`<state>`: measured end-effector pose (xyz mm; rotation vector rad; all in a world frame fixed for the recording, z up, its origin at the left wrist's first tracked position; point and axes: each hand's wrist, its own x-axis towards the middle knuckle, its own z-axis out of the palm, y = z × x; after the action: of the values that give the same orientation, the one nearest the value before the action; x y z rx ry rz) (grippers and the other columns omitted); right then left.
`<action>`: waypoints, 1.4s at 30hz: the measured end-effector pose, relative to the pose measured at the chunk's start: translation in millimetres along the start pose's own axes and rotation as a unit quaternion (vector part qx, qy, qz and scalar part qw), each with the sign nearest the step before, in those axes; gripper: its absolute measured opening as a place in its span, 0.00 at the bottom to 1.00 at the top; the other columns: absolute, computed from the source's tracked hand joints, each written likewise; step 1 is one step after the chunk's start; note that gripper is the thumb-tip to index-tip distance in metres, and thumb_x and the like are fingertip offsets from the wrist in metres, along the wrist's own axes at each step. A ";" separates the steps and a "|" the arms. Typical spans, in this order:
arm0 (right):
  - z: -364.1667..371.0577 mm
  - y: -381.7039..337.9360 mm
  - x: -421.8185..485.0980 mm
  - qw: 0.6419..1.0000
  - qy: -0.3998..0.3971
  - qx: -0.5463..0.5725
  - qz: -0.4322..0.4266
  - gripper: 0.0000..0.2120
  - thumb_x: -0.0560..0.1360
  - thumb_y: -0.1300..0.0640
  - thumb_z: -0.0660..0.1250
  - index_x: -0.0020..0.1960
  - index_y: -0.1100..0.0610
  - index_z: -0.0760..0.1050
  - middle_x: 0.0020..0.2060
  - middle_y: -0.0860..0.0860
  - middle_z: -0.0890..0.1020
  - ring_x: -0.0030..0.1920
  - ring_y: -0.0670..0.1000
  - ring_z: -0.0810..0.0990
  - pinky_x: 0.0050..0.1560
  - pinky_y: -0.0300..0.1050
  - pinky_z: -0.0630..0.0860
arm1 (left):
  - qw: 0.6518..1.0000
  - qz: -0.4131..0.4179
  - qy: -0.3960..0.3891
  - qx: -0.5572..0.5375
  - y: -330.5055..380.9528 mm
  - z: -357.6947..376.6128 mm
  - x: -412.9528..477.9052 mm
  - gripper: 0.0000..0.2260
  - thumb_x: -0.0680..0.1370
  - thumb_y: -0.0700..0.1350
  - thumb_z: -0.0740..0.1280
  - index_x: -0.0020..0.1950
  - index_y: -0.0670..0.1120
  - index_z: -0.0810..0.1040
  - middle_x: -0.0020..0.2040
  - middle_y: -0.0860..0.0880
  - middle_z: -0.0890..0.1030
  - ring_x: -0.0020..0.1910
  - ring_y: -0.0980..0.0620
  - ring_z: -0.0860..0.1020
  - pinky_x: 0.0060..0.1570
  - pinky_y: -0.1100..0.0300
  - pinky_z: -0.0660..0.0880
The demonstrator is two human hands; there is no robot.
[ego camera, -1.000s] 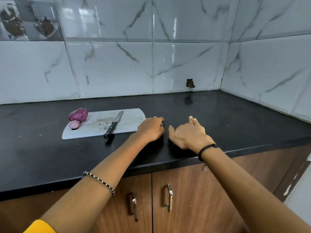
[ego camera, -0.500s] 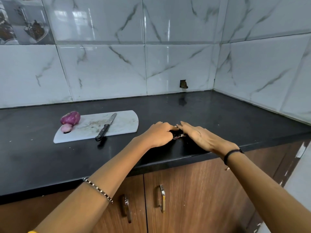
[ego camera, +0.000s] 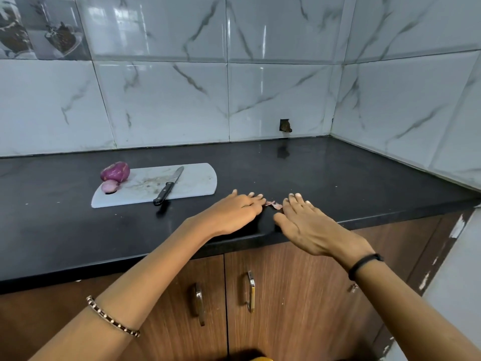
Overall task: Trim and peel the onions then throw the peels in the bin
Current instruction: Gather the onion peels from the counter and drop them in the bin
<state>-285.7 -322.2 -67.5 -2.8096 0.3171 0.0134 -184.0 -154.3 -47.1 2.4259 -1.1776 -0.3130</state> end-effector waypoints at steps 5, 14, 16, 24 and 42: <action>-4.3 -11.6 12.0 0.998 0.003 0.002 -0.068 0.27 0.87 0.49 0.43 0.82 0.61 0.49 0.82 0.56 0.49 0.82 0.50 0.43 0.79 0.45 0.41 | 0.999 0.017 0.023 -0.025 -5.4 3.8 2.6 0.21 0.88 0.45 0.47 0.81 0.50 0.61 0.81 0.57 0.57 0.77 0.63 0.47 0.74 0.63 0.37; -24.2 3.2 38.0 0.979 0.120 0.030 -0.165 0.20 0.79 0.49 0.70 0.67 0.57 0.79 0.58 0.49 0.82 0.58 0.49 0.80 0.61 0.41 0.74 | 0.987 -0.019 0.143 -0.068 -10.7 2.4 12.2 0.21 0.84 0.40 0.56 0.76 0.52 0.70 0.71 0.49 0.77 0.71 0.49 0.73 0.71 0.52 0.69; -27.2 -0.9 48.6 0.977 0.126 0.044 -0.166 0.15 0.76 0.50 0.74 0.59 0.55 0.85 0.50 0.46 0.83 0.50 0.46 0.81 0.51 0.35 0.76 | 0.984 -0.030 0.151 -0.084 -10.4 0.0 14.7 0.21 0.83 0.40 0.57 0.75 0.51 0.71 0.69 0.49 0.79 0.67 0.49 0.76 0.68 0.52 0.72; -22.0 -14.4 68.6 0.984 0.153 0.052 -0.074 0.07 0.74 0.50 0.76 0.48 0.54 0.85 0.44 0.51 0.85 0.48 0.52 0.83 0.51 0.45 0.80 | 0.980 -0.044 0.178 -0.082 -3.1 1.9 19.5 0.19 0.82 0.39 0.59 0.73 0.48 0.73 0.67 0.47 0.80 0.65 0.48 0.77 0.65 0.54 0.74; -26.9 10.2 -1.4 0.954 0.188 0.232 0.040 0.16 0.82 0.52 0.67 0.41 0.62 0.78 0.32 0.51 0.76 0.32 0.48 0.72 0.31 0.39 0.66 | 0.965 0.039 0.198 -0.167 53.0 11.5 -0.9 0.21 0.81 0.30 0.57 0.70 0.44 0.76 0.64 0.49 0.82 0.66 0.54 0.78 0.66 0.66 0.70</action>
<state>-290.1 -339.7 -45.0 -2.3147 0.4523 -0.5142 -225.7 -186.0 -32.6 2.0219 -0.9505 0.0044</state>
